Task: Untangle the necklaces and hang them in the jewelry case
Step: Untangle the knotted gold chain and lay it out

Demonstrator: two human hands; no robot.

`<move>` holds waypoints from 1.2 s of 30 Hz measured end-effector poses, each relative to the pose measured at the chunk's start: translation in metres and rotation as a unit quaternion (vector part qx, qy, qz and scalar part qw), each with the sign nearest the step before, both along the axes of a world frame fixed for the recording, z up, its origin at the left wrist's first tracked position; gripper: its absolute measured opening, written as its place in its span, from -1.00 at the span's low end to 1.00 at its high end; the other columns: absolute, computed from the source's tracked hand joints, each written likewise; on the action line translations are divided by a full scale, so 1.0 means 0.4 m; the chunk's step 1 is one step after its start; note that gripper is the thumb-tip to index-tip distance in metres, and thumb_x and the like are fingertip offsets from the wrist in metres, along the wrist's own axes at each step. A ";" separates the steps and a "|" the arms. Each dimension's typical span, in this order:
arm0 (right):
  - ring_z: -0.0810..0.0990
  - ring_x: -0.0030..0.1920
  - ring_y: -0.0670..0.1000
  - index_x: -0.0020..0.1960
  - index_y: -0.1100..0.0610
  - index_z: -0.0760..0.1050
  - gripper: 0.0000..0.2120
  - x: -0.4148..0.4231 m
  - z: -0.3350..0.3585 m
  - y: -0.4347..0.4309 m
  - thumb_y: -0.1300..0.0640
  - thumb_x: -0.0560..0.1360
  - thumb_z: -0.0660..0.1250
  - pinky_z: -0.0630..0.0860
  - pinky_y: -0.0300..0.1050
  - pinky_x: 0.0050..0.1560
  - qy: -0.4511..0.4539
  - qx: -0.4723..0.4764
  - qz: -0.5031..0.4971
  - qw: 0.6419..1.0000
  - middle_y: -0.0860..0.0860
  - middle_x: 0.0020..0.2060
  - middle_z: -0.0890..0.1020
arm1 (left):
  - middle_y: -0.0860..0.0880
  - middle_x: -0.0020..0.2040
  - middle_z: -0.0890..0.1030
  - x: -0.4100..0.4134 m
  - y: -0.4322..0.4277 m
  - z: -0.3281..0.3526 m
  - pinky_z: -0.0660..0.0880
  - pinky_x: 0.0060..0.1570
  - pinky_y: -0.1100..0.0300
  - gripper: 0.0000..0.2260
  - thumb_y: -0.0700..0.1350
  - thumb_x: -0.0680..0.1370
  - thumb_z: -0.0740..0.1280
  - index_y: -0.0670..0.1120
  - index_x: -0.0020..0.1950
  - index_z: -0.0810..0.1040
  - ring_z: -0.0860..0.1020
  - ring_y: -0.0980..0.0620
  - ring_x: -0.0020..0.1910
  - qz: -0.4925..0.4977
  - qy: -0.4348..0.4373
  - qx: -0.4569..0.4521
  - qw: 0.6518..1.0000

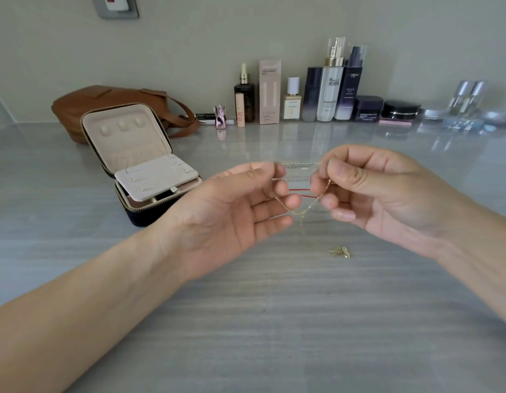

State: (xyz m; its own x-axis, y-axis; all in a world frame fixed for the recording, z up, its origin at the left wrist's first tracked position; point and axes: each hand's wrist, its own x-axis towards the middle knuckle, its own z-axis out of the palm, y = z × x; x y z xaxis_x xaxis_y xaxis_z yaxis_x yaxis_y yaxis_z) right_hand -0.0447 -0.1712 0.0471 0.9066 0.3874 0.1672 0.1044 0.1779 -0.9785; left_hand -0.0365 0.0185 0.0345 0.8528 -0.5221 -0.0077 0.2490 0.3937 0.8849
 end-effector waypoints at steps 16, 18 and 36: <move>0.34 -0.51 -0.12 -0.32 0.08 0.55 -0.93 -0.004 -0.001 0.015 0.11 0.32 0.36 0.18 -0.29 -0.52 -0.055 -0.071 -0.002 0.996 -0.02 -0.48 0.50 | -0.20 -0.20 0.64 -0.025 -0.030 -0.023 0.47 -0.14 0.14 -0.86 -0.21 0.38 0.48 0.03 -0.31 0.66 0.50 0.05 -0.28 0.085 -0.257 0.335 0.902; 0.31 -0.52 -0.12 -0.35 0.05 0.56 -0.93 -0.004 -0.001 0.015 0.13 0.31 0.37 0.19 -0.30 -0.52 -0.054 -0.089 -0.007 0.995 -0.05 -0.52 0.44 | -0.13 -0.35 0.59 -0.026 -0.031 -0.021 0.43 -0.30 0.23 -0.87 -0.18 0.39 0.46 0.03 -0.32 0.64 0.44 0.12 -0.38 0.101 -0.290 0.374 0.875; 0.34 -0.56 -0.13 -0.34 0.05 0.55 -0.93 -0.006 -0.005 0.023 0.13 0.32 0.35 0.18 -0.32 -0.59 -0.064 -0.095 0.004 0.993 -0.01 -0.52 0.51 | 0.11 -0.64 0.18 -0.044 -0.027 0.007 0.08 -0.58 0.30 -0.90 -0.10 0.31 0.51 -0.06 -0.34 0.62 0.11 0.13 -0.61 0.063 -0.274 0.438 0.854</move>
State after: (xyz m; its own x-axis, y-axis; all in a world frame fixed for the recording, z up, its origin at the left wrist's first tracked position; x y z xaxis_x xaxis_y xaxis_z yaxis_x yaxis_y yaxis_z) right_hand -0.0469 -0.1618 0.0450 0.8793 0.4306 0.2036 0.2288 -0.0071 -0.9734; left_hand -0.0543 0.0078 0.0374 0.9026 -0.4248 0.0701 -0.2930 -0.4865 0.8231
